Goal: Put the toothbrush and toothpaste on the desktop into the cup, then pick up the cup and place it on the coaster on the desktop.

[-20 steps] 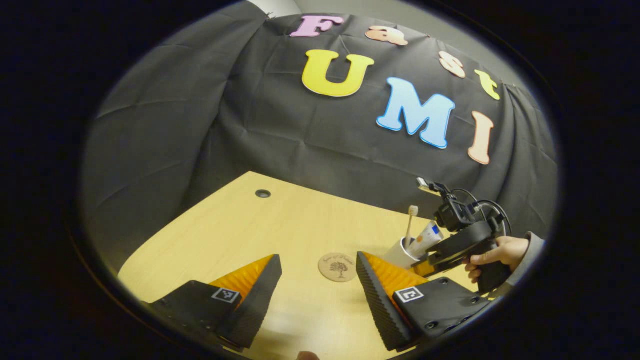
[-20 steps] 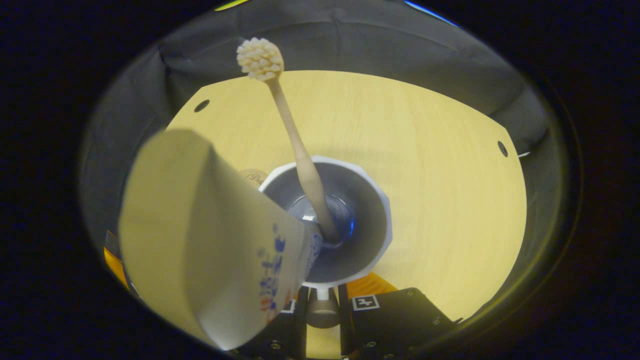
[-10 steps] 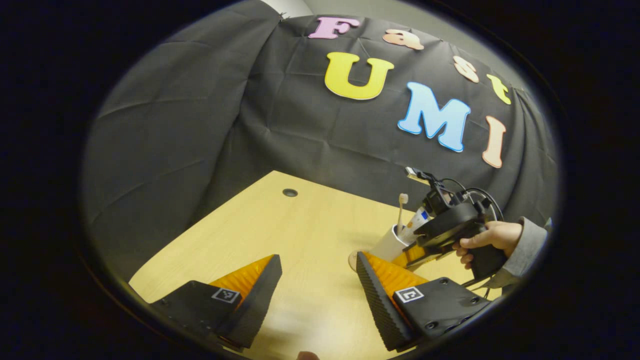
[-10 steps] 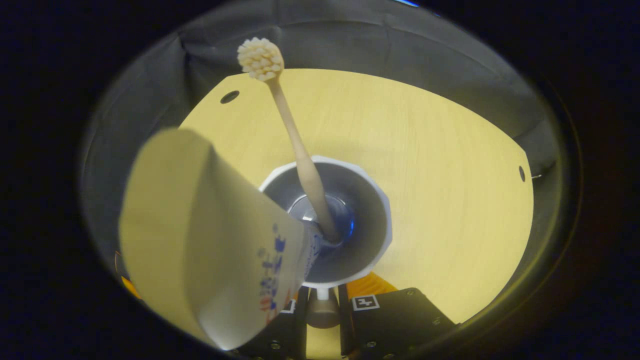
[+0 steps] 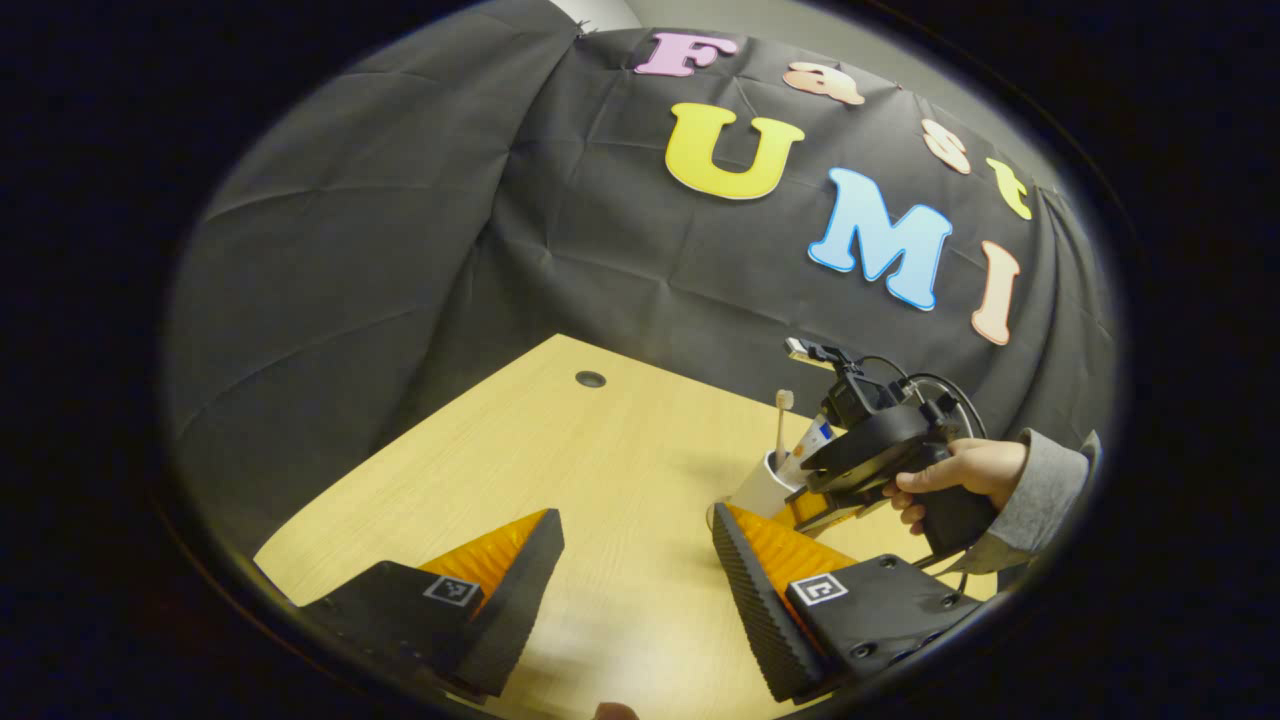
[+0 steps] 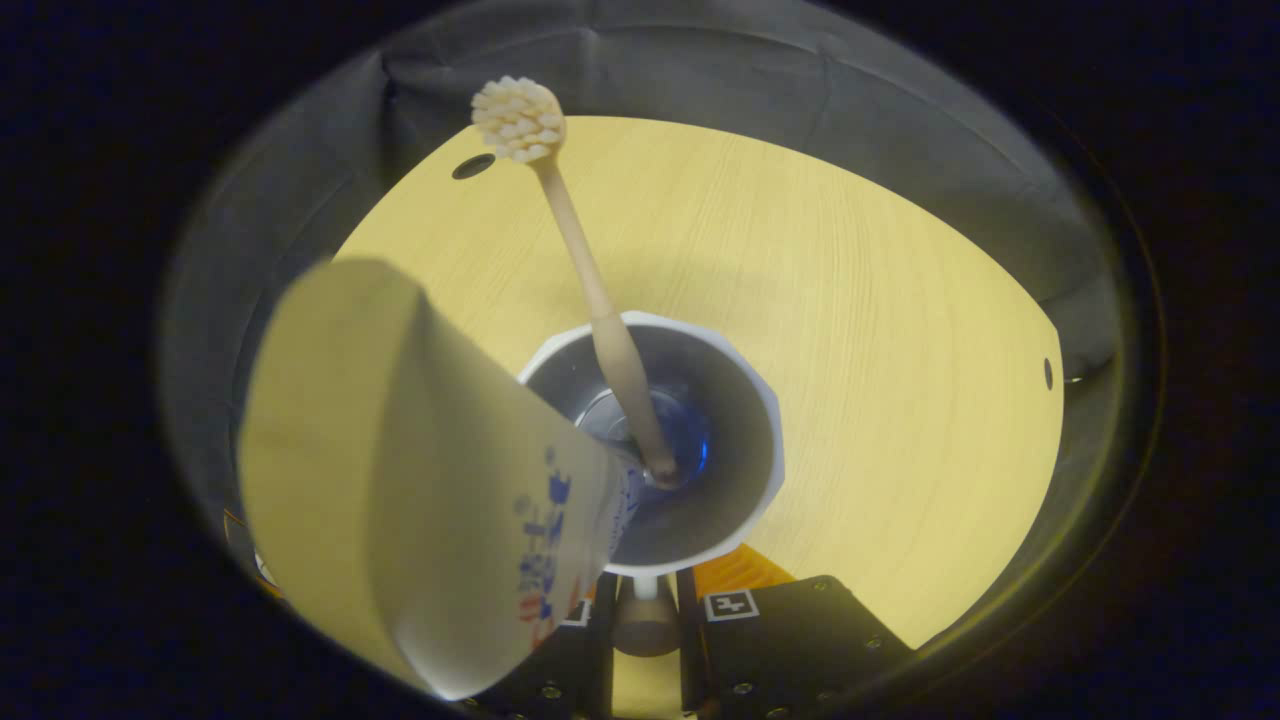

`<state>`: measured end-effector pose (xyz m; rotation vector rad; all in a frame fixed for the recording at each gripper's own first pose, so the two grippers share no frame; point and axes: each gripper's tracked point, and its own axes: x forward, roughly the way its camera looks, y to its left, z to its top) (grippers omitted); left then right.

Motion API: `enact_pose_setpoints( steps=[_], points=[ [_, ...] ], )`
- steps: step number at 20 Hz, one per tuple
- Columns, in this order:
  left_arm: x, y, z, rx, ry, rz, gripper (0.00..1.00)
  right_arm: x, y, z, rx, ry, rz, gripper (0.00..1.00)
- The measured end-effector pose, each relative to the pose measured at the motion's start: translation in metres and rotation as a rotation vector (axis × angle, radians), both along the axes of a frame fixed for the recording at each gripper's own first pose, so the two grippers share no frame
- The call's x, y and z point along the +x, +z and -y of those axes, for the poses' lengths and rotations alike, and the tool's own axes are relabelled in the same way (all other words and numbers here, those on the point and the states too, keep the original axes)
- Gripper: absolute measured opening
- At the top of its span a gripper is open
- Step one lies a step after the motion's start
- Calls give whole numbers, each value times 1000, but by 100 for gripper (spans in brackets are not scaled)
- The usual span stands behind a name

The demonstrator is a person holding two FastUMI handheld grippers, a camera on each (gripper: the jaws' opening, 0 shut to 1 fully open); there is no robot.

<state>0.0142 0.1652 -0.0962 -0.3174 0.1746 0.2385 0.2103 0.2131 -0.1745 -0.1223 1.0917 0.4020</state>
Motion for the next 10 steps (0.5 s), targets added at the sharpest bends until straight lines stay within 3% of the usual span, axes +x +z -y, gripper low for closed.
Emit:
enact_pose_setpoints(
  steps=[10],
  points=[
    [-6,-7,-8,-33,22,-9,96,-1,1,1,-47,42,-16,30]
  ],
)
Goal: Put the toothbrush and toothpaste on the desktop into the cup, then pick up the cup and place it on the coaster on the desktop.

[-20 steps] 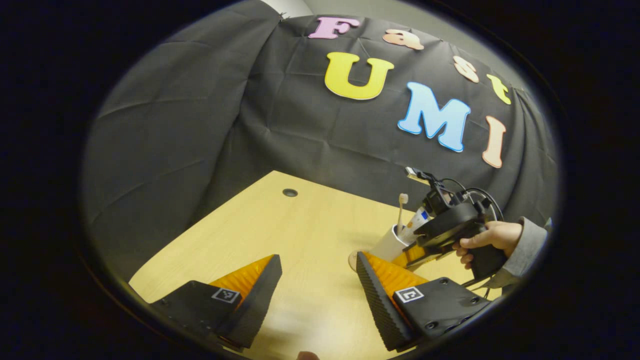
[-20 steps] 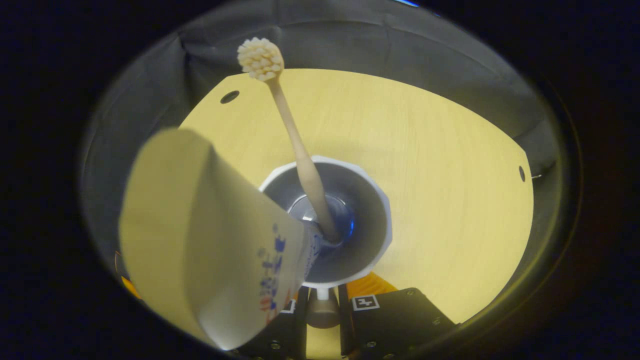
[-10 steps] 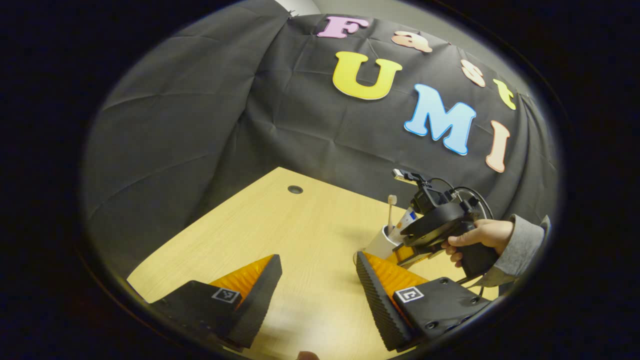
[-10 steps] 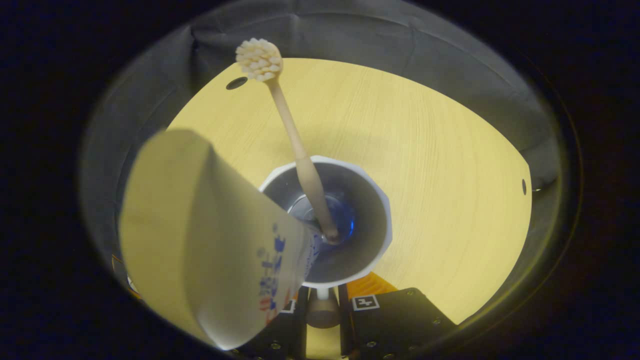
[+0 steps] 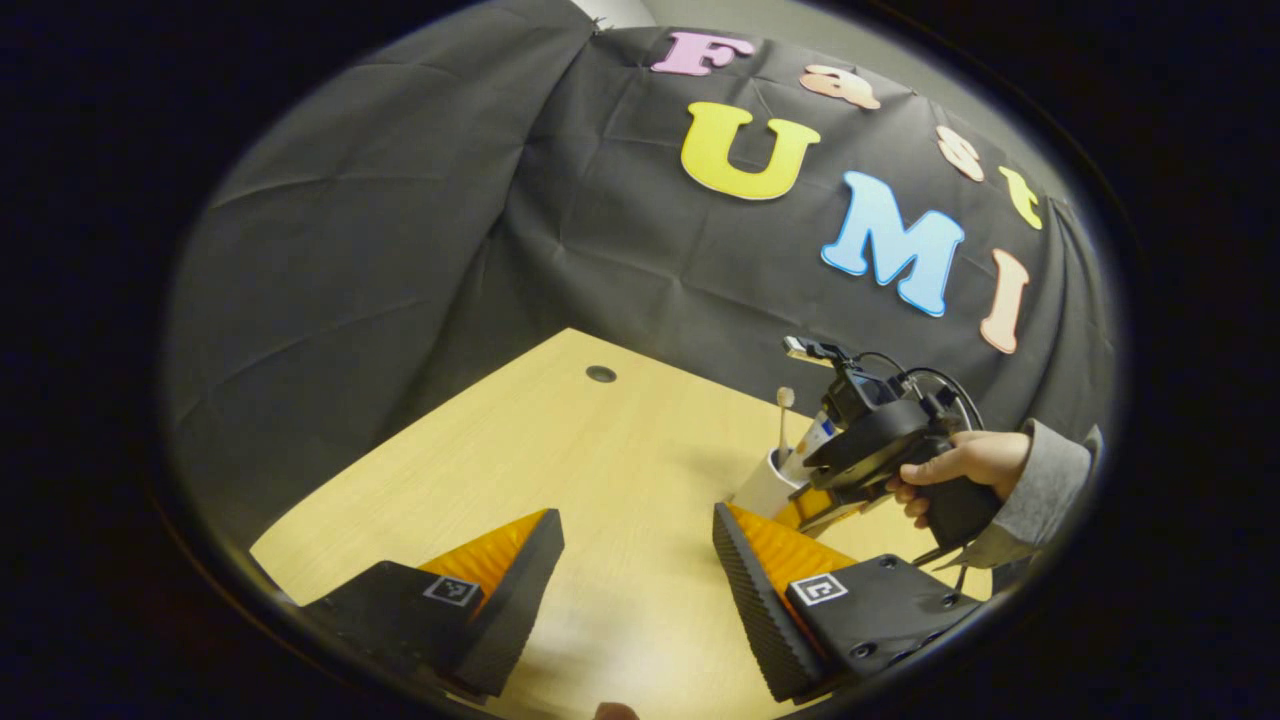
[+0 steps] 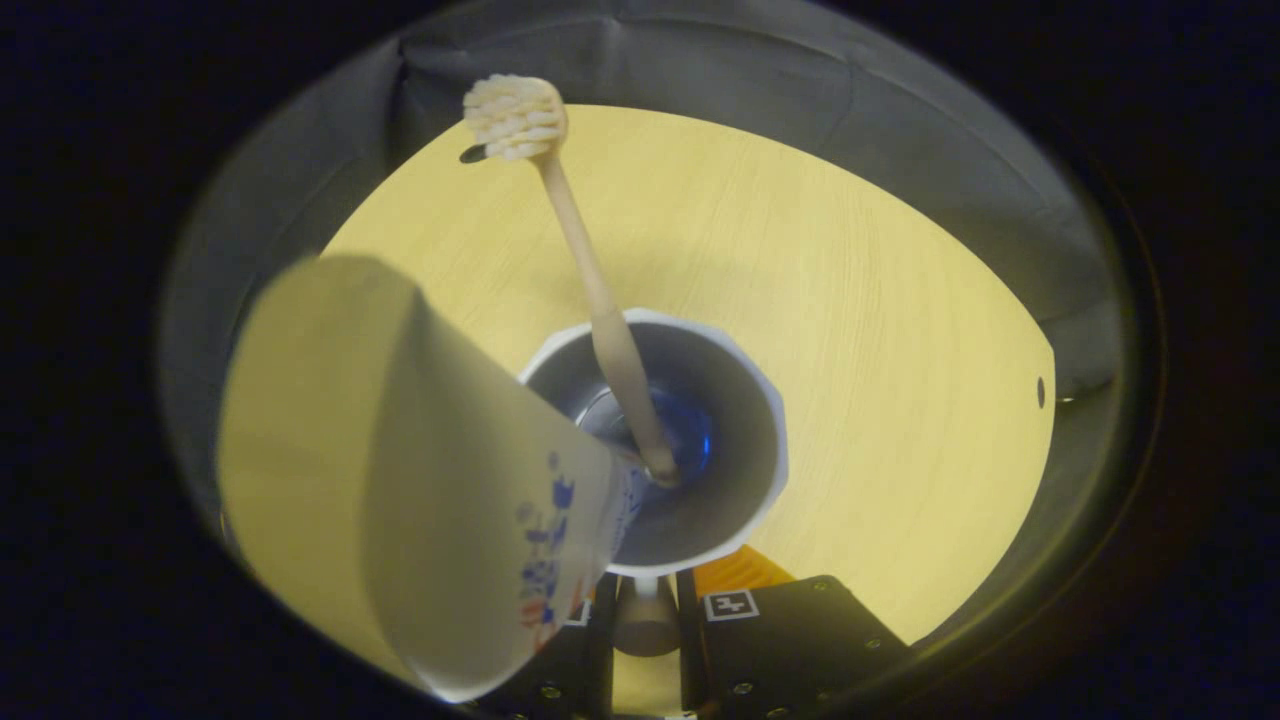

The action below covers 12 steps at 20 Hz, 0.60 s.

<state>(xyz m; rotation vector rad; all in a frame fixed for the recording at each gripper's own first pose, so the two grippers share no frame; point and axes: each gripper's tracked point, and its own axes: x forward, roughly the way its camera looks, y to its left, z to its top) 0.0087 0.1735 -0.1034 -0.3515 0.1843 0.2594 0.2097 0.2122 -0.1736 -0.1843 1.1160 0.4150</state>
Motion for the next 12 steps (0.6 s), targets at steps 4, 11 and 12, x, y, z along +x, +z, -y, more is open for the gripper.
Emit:
enact_pose_setpoints(
  steps=[4,11,12],
  points=[
    [-1,0,-1,-5,0,-2,97,-2,2,-3,15,11,-10,31],
    [1,5,4,15,-12,1,100,-11,18,2,82,16,24,68],
    [3,6,6,19,-15,3,100,-12,20,4,88,13,36,82]
  ],
)
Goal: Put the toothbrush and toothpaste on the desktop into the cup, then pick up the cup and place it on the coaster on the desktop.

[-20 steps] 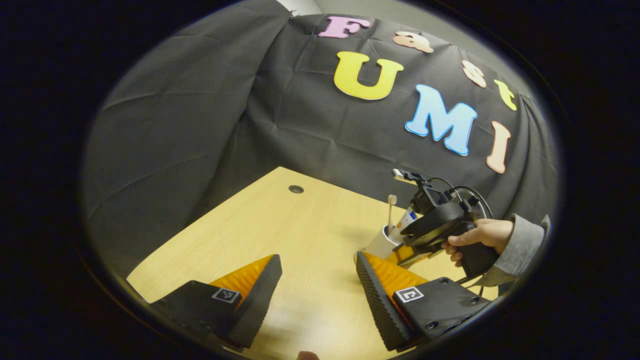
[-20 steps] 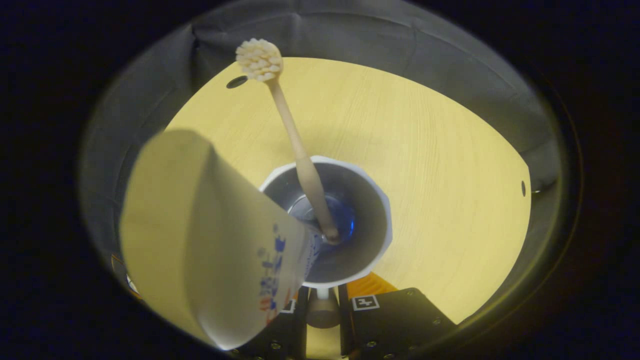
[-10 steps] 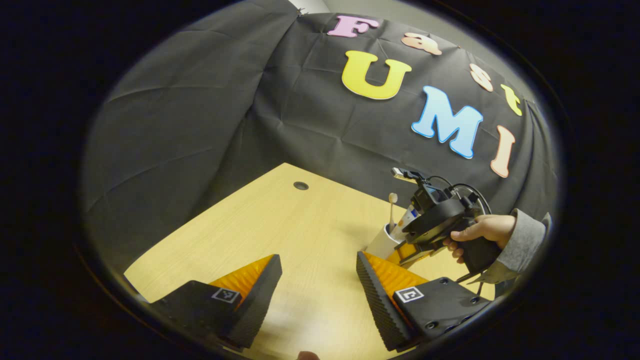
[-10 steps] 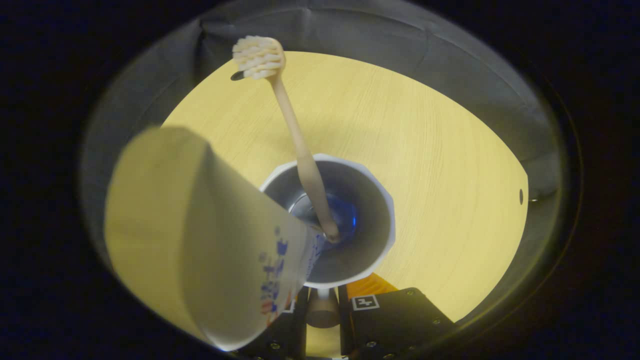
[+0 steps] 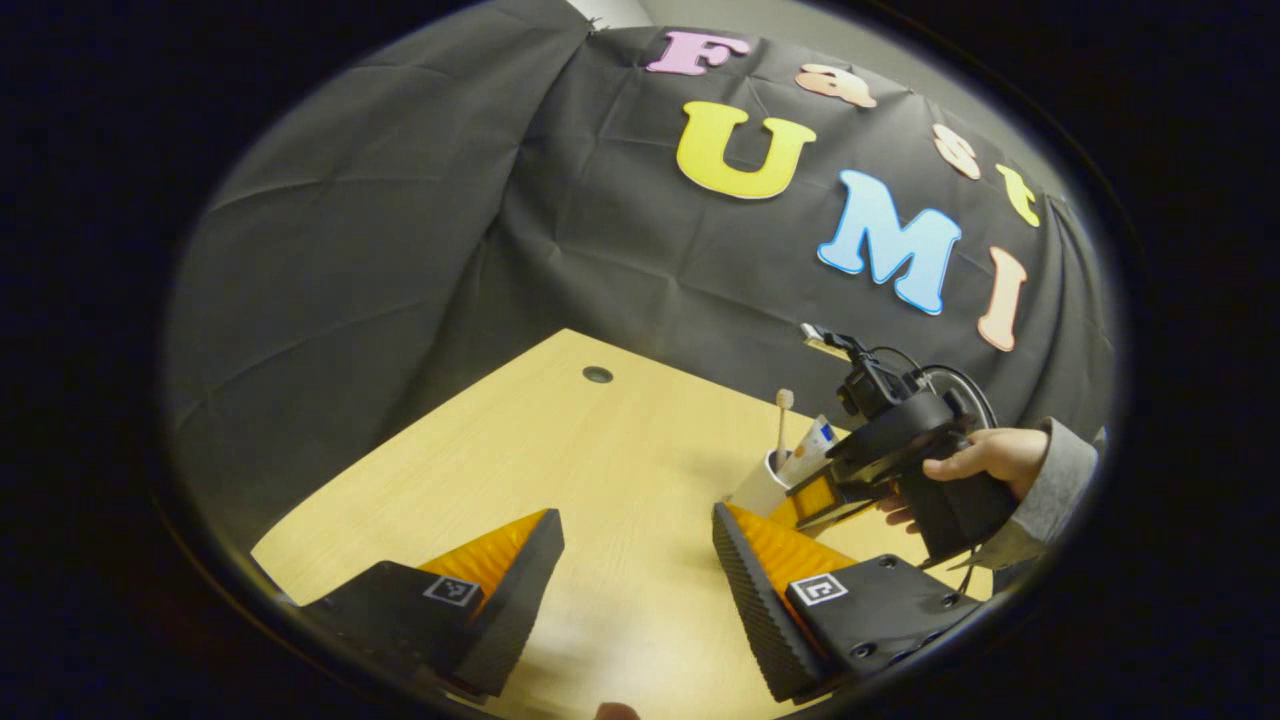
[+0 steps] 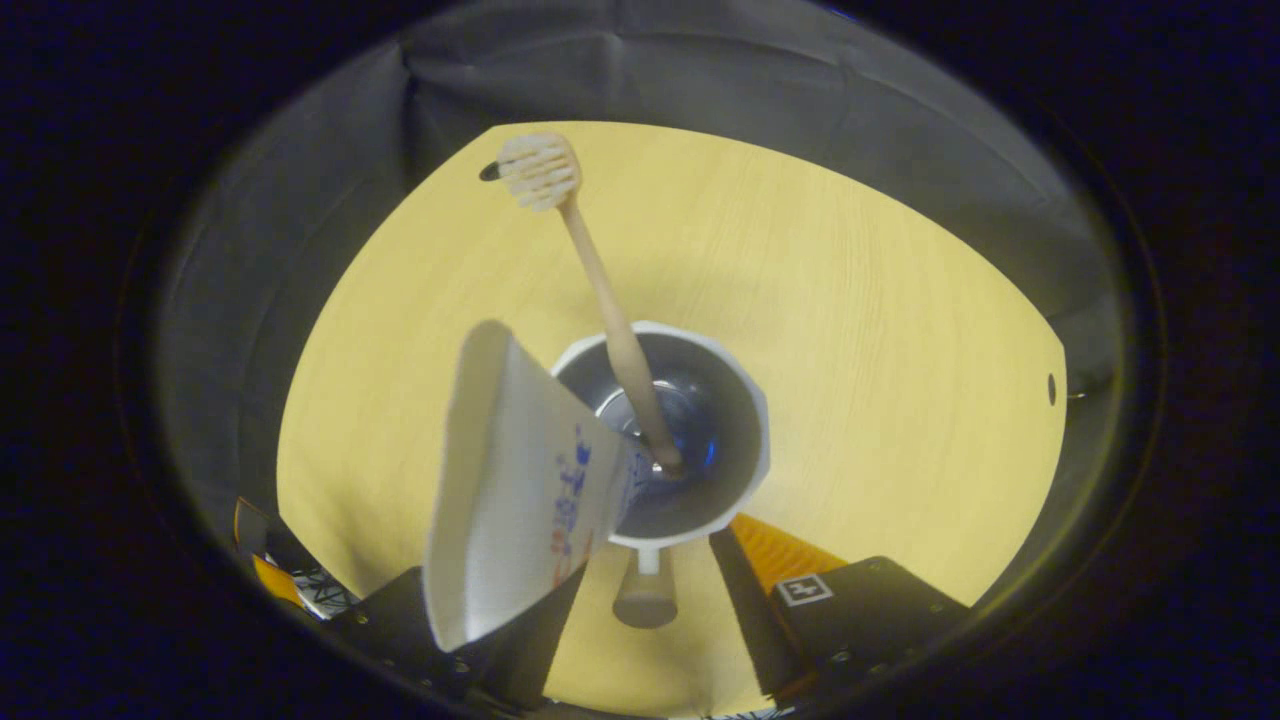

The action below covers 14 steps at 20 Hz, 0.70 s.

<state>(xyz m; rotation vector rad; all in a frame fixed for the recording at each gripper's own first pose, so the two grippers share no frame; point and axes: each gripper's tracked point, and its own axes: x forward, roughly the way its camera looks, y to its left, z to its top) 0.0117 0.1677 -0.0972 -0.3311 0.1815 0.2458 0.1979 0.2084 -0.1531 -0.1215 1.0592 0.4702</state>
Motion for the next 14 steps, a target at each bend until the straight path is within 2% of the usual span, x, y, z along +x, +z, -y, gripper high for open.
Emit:
enact_pose_setpoints(
  steps=[1,3,8,13,14],
  points=[
    [1,1,3,5,-5,3,100,-2,4,2,16,0,9,86],
    [4,5,8,15,-19,8,96,-11,14,5,62,-15,22,81],
    [12,18,21,53,-58,21,96,-37,49,25,190,-68,93,81],
    [25,48,42,112,-109,61,96,-58,97,79,243,-126,308,81],
    [29,55,50,120,-123,71,100,-62,104,92,248,-143,359,81]
  ],
)
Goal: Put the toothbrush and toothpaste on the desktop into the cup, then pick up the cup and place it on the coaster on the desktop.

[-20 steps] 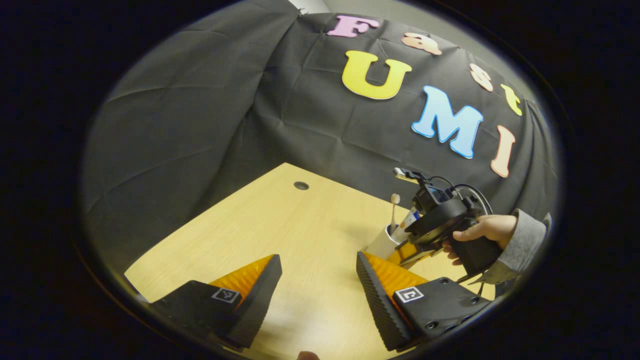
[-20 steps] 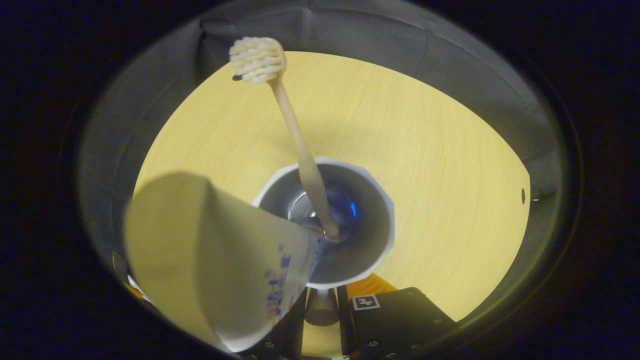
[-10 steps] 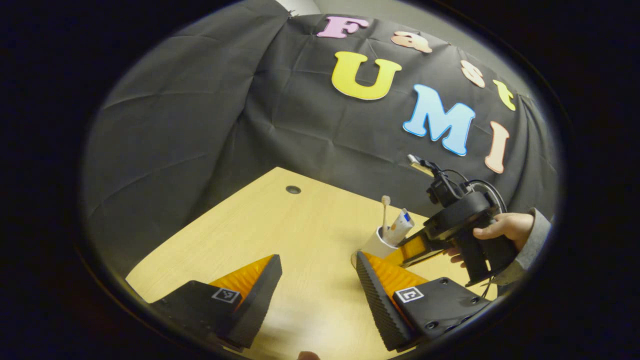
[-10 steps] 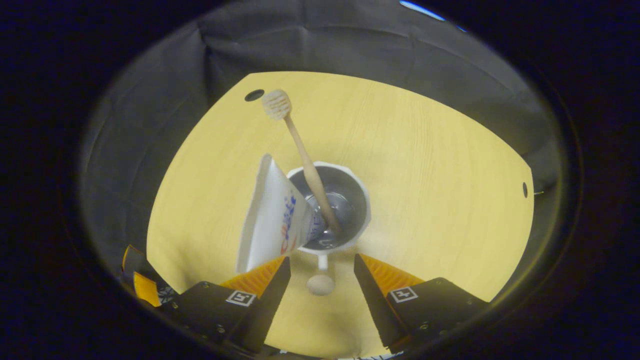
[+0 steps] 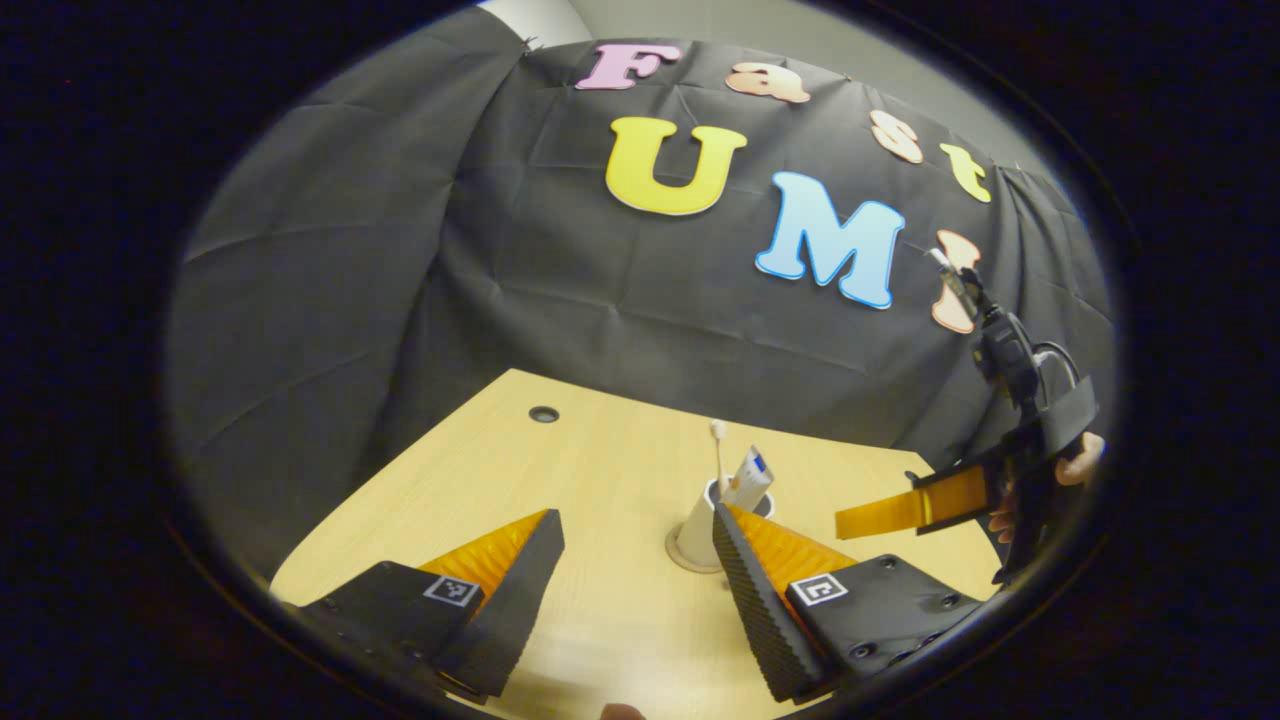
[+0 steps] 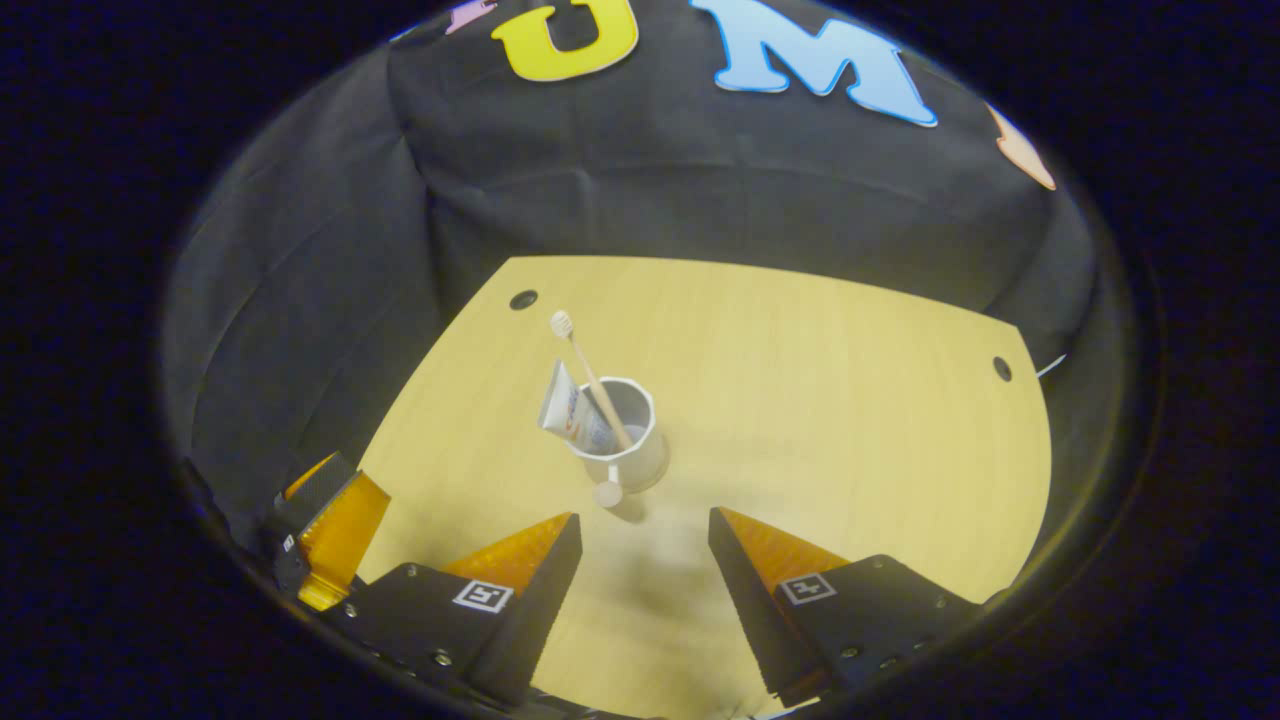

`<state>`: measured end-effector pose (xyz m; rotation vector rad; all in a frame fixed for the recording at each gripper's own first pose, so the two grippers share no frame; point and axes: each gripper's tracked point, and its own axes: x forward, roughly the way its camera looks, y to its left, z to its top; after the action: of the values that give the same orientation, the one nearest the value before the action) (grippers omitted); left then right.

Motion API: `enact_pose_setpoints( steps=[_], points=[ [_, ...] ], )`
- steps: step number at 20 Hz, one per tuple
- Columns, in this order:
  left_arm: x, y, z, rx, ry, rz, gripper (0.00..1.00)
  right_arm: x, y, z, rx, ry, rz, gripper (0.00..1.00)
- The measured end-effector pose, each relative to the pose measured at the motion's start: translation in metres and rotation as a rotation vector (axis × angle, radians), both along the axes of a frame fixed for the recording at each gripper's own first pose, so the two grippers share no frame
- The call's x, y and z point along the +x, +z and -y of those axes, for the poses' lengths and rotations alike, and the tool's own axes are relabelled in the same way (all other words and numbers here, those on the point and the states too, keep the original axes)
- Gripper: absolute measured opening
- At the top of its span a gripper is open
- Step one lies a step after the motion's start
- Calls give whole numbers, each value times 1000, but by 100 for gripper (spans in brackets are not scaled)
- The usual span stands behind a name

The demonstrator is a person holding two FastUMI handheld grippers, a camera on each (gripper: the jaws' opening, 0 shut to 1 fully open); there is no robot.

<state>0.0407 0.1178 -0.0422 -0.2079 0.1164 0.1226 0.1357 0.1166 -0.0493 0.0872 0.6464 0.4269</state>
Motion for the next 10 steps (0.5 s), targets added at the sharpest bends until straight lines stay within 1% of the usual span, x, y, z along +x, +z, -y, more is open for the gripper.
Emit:
enact_pose_setpoints(
  steps=[5,6,7,8,9,10],
  points=[
    [12,31,48,17,-67,47,100,-26,30,59,30,-127,225,81],
    [13,37,58,18,-78,57,97,-31,31,68,38,-152,261,81],
    [14,44,67,22,-86,68,96,-37,35,78,49,-173,298,81],
    [14,50,76,27,-93,79,100,-43,38,89,57,-196,331,82],
    [14,56,86,32,-100,88,96,-48,42,100,63,-219,361,82],
    [14,63,94,38,-107,97,100,-51,45,110,66,-241,394,82]
  ],
)
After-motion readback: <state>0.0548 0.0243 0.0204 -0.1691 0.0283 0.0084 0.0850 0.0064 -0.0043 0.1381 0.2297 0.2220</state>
